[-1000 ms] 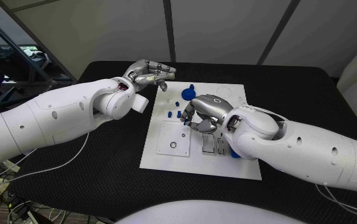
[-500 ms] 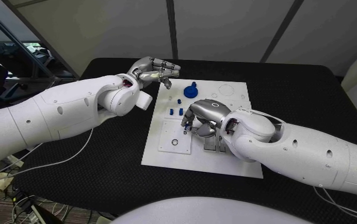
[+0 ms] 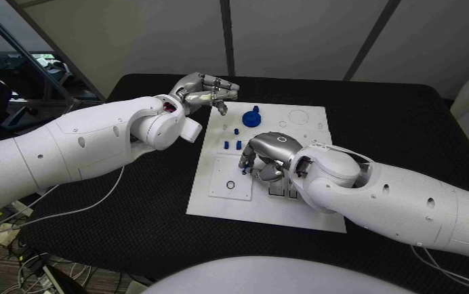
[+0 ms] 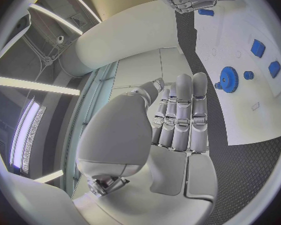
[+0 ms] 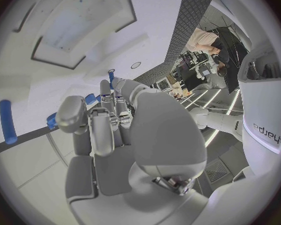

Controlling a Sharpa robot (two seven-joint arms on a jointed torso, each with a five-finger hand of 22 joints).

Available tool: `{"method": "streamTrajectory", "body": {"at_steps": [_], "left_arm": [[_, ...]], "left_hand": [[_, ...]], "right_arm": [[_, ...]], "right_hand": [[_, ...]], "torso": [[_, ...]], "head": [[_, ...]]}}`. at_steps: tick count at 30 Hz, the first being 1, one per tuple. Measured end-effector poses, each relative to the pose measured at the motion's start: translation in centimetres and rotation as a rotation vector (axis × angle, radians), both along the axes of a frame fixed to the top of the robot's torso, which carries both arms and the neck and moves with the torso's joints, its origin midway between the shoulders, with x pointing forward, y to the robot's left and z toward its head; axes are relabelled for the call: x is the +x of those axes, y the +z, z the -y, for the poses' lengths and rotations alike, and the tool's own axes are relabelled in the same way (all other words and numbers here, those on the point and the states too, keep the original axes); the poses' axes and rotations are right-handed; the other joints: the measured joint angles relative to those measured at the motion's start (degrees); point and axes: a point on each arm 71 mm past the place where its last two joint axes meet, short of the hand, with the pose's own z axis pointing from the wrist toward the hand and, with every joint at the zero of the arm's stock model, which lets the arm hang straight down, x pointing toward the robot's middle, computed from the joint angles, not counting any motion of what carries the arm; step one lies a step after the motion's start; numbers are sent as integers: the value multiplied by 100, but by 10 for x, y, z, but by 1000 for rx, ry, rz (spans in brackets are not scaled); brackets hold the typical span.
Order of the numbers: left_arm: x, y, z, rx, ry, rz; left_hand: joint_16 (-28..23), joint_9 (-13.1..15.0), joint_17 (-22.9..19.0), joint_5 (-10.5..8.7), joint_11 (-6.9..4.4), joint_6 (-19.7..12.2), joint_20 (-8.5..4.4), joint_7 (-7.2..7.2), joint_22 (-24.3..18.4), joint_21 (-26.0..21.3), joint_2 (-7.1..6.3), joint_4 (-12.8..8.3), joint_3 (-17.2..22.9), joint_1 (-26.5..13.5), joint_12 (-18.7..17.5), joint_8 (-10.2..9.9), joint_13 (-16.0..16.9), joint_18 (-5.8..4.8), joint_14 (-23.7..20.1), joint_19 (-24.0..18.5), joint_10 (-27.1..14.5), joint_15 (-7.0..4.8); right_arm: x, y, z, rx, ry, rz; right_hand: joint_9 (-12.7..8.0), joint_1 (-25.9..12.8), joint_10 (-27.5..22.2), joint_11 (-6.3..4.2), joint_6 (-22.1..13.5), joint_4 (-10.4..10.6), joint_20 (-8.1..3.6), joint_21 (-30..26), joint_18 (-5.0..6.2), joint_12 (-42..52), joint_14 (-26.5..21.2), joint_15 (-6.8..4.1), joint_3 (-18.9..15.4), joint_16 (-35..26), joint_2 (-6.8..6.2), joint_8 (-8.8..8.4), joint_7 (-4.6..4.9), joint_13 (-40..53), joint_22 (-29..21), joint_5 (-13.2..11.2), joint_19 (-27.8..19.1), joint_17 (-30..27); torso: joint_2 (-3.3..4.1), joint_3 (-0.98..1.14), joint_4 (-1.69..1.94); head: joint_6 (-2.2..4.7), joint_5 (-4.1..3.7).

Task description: Assemble the parts on the task board

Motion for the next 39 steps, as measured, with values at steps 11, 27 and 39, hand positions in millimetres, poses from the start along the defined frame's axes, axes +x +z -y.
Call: {"method": "streamTrajectory", "body": {"at_steps": [11, 27, 39], "left_arm": [[0, 0, 0, 0, -2, -1], [0, 0, 0, 1, -3, -4], [0, -1, 0, 2, -3, -8]], "left_hand": [[0, 1, 0, 0, 0, 0, 0, 0, 1, 0, 0, 0, 0, 0, 0, 0, -1, 0, 0, 0, 0, 0], [0, 2, 1, 0, 0, 1, 0, -1, 1, 0, 0, 0, 0, 0, 0, 0, -1, 0, 0, 0, 0, 0], [0, 2, -5, 0, 9, 1, 0, -1, -2, 0, -1, 4, -4, 1, 22, 6, 1, 0, 0, 0, -15, 0]], "right_arm": [[0, -2, -1, -7, 0, 0], [-3, -7, -5, -35, 12, -7], [-5, -11, -4, -38, 12, -1]], "right_hand": [[0, -14, -9, 9, 6, -17, 0, 0, 0, 0, 0, 0, 17, 0, -15, -28, 6, 0, -8, -4, 0, -9], [0, -16, -10, 10, 0, -41, 0, 0, 0, -33, 0, 0, -8, 0, -13, -42, 7, -8, -30, -15, 0, -14], [-132, -416, -1197, 364, -920, 17, 268, -639, 0, -573, 10, 238, -319, -356, -230, -337, 291, -352, -954, 40, -618, -596]], "torso": [[-2, -4, 1], [-3, -4, 1], [-6, -4, 0]], "head": [[-13, 31], [-36, 56], [-30, 55]]}}
